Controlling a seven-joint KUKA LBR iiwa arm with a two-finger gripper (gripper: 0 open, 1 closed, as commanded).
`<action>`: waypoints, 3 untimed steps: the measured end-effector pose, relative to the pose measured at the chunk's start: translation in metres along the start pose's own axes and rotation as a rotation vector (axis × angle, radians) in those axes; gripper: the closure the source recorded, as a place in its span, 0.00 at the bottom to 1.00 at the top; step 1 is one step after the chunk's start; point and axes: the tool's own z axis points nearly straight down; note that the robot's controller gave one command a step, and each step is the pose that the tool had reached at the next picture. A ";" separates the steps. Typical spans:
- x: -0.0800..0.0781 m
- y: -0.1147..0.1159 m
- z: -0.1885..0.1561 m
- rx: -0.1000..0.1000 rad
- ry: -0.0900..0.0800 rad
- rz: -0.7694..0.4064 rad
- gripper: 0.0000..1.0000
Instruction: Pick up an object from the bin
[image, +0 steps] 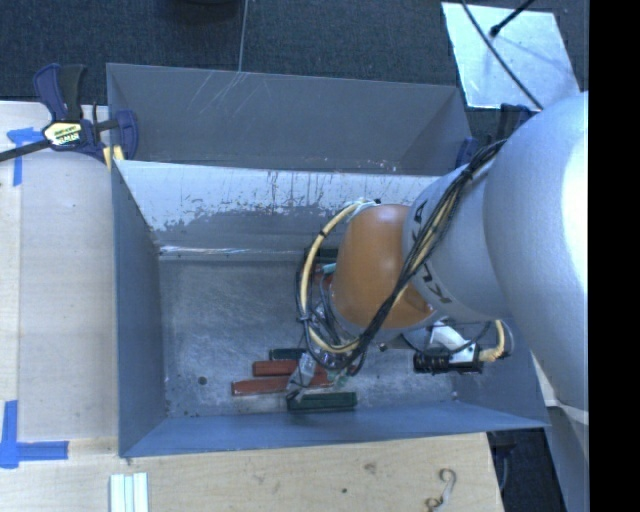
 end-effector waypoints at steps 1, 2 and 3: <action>0.000 0.002 -0.003 -0.004 -0.003 -0.001 1.00; -0.001 0.001 -0.024 -0.002 -0.006 -0.001 1.00; -0.003 0.002 -0.085 -0.005 -0.011 -0.003 1.00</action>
Offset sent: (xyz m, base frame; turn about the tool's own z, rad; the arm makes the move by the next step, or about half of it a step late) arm 0.0000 0.0000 0.0000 0.0000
